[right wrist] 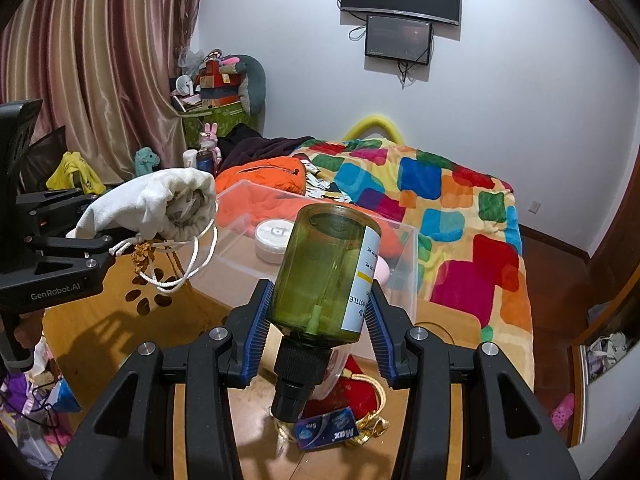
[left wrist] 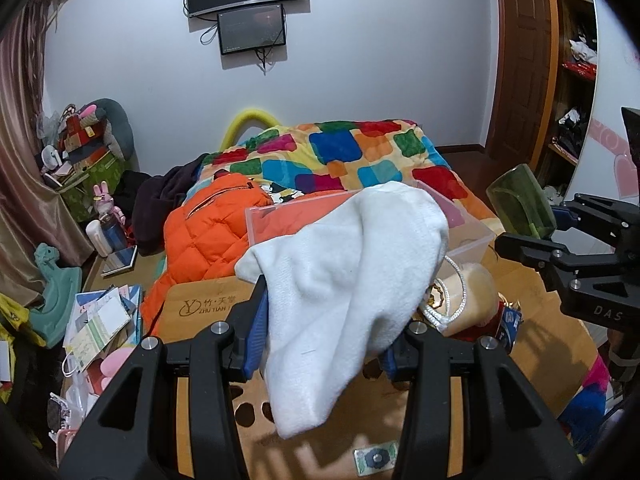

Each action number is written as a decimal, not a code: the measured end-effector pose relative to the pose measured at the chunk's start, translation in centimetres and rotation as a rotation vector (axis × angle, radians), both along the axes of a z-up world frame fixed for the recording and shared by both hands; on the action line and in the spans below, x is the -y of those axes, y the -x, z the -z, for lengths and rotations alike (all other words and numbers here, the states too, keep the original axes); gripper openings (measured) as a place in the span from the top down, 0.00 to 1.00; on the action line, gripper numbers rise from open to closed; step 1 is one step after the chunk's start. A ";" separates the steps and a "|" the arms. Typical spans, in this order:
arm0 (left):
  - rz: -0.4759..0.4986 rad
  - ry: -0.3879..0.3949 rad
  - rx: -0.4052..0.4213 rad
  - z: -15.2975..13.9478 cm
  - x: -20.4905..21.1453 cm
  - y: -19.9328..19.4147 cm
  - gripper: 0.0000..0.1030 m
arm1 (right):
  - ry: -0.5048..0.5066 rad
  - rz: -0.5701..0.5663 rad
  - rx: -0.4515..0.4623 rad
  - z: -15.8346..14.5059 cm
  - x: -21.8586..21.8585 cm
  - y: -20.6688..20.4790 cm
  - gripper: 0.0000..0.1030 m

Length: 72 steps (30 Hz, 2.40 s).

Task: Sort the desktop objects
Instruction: 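Lower the green bottle into the box with right tool while left tool holds the bag above it, then open the right tool to release the bottle while left tool lowers the white bag into the box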

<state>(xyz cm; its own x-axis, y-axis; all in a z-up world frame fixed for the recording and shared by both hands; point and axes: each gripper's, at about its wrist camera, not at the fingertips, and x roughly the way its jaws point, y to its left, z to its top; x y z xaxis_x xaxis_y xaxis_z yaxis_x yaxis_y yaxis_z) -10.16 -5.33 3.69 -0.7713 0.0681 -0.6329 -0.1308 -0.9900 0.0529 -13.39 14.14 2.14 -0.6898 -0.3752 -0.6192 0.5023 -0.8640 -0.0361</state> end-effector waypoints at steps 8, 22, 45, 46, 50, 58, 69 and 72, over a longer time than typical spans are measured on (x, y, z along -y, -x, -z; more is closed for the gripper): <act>0.000 -0.006 -0.006 -0.6 0.1 1.7 0.56 | -0.011 0.001 0.017 0.1 0.2 2.3 0.59; 0.003 -0.013 0.026 0.7 0.0 5.6 0.56 | -0.020 -0.004 0.067 1.3 1.2 6.6 0.59; 0.016 0.007 0.121 5.0 -0.1 9.9 0.56 | -0.084 -0.056 0.188 5.2 3.8 10.7 0.60; 0.018 0.009 0.124 5.1 -0.2 9.9 0.56 | -0.090 -0.061 0.194 5.3 3.9 10.7 0.60; 0.026 0.010 0.140 5.7 -0.3 9.9 0.56 | -0.108 -0.070 0.195 5.5 4.4 10.7 0.60; 0.034 0.021 0.143 6.0 -0.5 9.8 0.55 | -0.099 -0.078 0.208 5.8 4.5 10.4 0.60; 0.046 0.063 0.141 5.8 -0.9 9.7 0.54 | -0.089 -0.076 0.207 5.8 4.3 10.2 0.60; 0.046 0.072 0.141 5.8 -1.0 9.7 0.54 | -0.081 -0.071 0.209 5.8 4.2 10.1 0.60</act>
<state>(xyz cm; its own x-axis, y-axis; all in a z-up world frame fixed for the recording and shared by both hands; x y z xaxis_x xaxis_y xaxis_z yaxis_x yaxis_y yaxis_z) -19.82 -4.36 -2.06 -0.6714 0.0516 -0.7393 -0.1870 -0.9771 0.1017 -23.54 9.89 -3.70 -0.5172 -0.3616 -0.7757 0.5655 -0.8247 0.0073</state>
